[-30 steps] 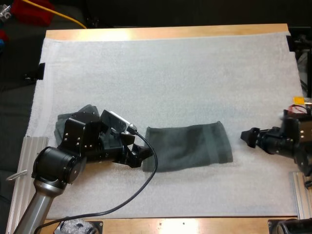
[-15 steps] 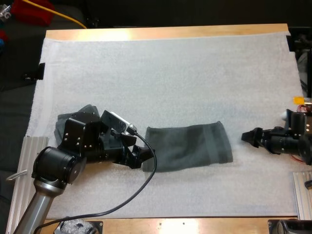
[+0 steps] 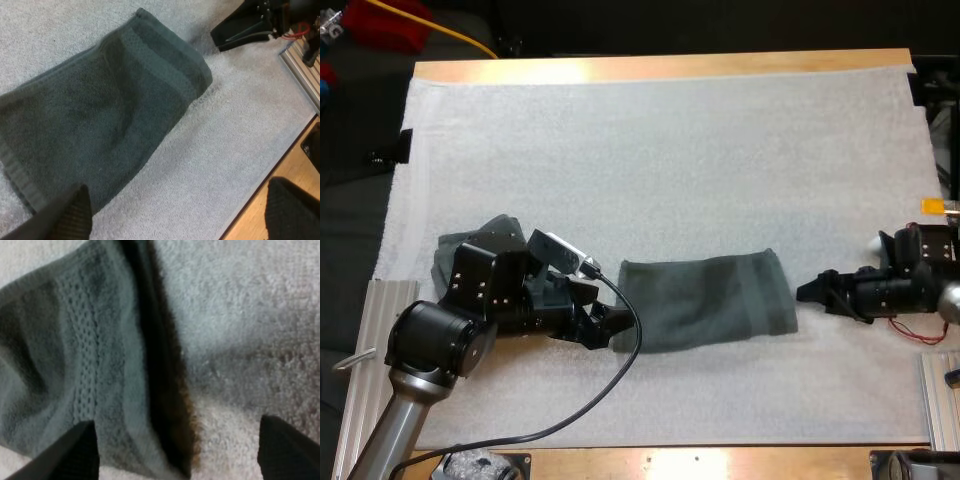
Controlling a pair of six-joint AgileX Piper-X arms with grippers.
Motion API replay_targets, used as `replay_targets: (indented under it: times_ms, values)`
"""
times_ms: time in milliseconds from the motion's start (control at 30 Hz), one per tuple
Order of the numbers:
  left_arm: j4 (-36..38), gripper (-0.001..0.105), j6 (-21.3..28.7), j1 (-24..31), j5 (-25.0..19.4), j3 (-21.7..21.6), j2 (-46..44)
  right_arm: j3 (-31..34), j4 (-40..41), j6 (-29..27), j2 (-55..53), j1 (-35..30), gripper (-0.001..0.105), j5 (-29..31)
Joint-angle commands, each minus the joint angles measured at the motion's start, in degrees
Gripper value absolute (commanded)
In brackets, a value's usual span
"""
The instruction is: Pick towel from pile, fold and stack
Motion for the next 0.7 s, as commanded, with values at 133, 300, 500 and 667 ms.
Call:
replay_targets:
  times_ms: [133,300,500,667]
  values:
    - [0.2,0.07,-0.5,0.0,0.4,-0.3,-0.3,-0.3,-1.2,-0.3,3.3,-0.1,0.065,-3.5]
    - [0.2,0.07,-0.5,0.0,0.3,-0.3,-0.3,-0.3,-2.5,1.1,5.6,-0.1,0.065,-4.4]
    - [0.2,0.07,-0.5,0.0,0.3,-0.3,-0.3,-0.3,-2.6,1.3,7.6,0.4,0.065,-7.1]
    - [0.2,0.07,-0.5,0.0,0.3,-0.3,-0.3,-0.3,-3.0,1.7,8.8,3.4,0.065,-6.9]
